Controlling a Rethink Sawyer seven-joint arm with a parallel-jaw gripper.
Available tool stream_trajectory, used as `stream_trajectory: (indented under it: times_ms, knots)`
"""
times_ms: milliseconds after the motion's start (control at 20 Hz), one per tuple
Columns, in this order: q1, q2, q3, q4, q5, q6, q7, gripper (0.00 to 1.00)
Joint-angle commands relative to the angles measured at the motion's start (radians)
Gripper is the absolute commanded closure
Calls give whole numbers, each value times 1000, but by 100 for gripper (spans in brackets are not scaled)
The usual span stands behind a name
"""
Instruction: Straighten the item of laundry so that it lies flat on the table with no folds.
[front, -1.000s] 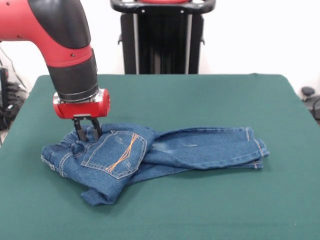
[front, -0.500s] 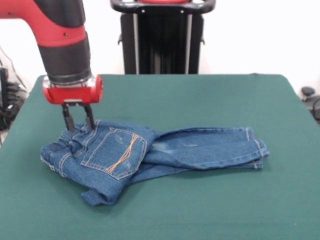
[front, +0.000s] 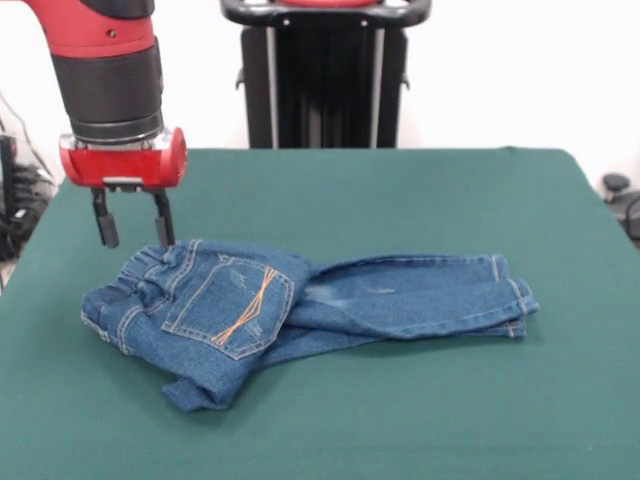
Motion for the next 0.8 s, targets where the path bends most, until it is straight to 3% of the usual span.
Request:
stream_trajectory:
  times_ms: [50,800]
  knots:
    - [28,94,92,46,-2,36,-76,0]
    - [2,221,119,-24,-27,-11,-118,0]
